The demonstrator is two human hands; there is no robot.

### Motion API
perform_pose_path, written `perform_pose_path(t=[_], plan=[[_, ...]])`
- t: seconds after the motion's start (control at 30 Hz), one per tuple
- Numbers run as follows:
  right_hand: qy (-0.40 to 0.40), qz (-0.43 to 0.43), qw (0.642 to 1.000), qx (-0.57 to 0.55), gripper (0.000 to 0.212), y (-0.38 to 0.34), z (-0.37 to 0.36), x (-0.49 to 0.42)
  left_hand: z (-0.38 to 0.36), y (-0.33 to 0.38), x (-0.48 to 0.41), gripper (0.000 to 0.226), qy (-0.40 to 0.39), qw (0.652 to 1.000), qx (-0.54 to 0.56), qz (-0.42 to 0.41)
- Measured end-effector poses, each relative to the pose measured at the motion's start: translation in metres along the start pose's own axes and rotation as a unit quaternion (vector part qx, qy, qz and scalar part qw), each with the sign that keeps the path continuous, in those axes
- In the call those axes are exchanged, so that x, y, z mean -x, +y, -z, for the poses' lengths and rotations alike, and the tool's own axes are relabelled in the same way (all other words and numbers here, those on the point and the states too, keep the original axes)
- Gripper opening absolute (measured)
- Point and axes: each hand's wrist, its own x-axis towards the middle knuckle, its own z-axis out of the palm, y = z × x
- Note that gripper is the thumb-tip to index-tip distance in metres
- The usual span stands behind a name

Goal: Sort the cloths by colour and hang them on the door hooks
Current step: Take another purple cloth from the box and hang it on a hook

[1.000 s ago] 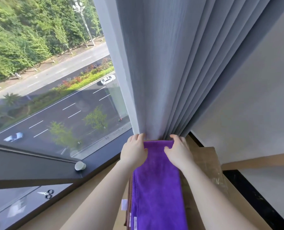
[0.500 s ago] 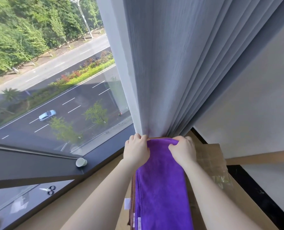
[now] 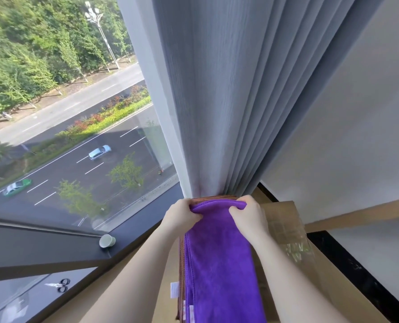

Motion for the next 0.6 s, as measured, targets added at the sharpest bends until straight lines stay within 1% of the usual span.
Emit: perform_pose_path(t=[0.07, 0.17, 0.23, 0.3, 0.37, 0.5, 0.53, 0.6], plan=[[0.003, 0.006, 0.999, -0.037, 0.014, 0.002, 0.004, 0.006, 0.004, -0.001, 0.009, 0.015, -0.004, 0.995, 0.098, 0.004], [0.022, 0.015, 0.995, -0.093, 0.013, 0.004, 0.01, 0.019, 0.006, -0.003, 0.026, 0.02, 0.008, 0.976, 0.217, 0.003], [0.038, 0.018, 0.991, -0.128, 0.01, 0.005, 0.015, 0.029, 0.005, -0.004, 0.039, 0.019, 0.003, 0.958, 0.288, 0.0], [0.052, 0.019, 0.987, -0.153, 0.004, 0.007, 0.019, 0.038, 0.003, -0.005, 0.051, 0.021, -0.024, 0.933, 0.359, 0.001], [0.062, 0.025, 0.982, -0.177, 0.005, 0.011, 0.022, 0.049, 0.0, -0.004, 0.063, 0.025, -0.04, 0.911, 0.41, 0.012], [0.077, 0.027, 0.967, -0.242, 0.013, 0.017, 0.03, 0.074, -0.007, -0.001, 0.085, 0.03, -0.05, 0.865, 0.499, 0.025], [0.082, 0.029, 0.963, -0.253, 0.016, 0.018, 0.032, 0.081, -0.009, 0.0, 0.09, 0.03, -0.049, 0.859, 0.51, 0.019], [0.094, 0.033, 0.959, -0.265, 0.02, 0.021, 0.038, 0.093, -0.012, 0.002, 0.097, 0.031, -0.036, 0.858, 0.512, -0.002]])
